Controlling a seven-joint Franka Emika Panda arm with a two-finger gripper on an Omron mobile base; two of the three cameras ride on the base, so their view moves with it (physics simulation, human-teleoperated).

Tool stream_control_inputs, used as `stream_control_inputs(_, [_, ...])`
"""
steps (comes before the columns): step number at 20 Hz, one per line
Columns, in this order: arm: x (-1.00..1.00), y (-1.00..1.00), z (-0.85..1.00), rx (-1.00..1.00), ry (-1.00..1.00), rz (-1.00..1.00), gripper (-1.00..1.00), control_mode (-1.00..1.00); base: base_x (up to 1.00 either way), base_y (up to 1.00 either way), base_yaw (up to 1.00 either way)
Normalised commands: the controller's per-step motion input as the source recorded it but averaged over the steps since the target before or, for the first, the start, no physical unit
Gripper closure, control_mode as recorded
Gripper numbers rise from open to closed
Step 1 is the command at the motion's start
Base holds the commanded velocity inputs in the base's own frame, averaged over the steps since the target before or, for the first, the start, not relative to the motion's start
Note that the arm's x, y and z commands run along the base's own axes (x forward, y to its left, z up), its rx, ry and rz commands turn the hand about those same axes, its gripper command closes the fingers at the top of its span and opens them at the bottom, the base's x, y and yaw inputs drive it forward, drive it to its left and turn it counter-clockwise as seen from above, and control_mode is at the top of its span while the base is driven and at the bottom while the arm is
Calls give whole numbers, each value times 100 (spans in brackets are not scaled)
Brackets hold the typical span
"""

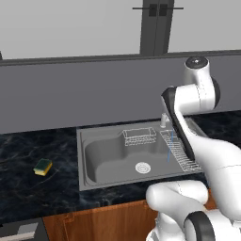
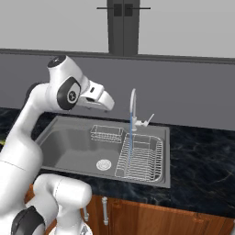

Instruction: Soak the sponge with water for a few seconds and then drop it inside the sink.

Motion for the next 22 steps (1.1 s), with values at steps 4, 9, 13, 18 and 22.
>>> stream_control_inputs(4, [0, 62, 0, 0, 1, 0, -100, -100, 0, 0, 0])
stream_control_inputs(9, [0, 59, 0, 3, 3, 0, -100, -100, 0, 0, 0])
stream_control_inputs(13, [0, 64, -9, 10, 3, 2, -100, -100, 0, 0, 0])
stream_control_inputs(18, [0, 64, -21, 19, 3, 5, -100, -100, 0, 0, 0])
stream_control_inputs(22, [0, 59, -12, 18, 11, 7, -100, -100, 0, 0, 0])
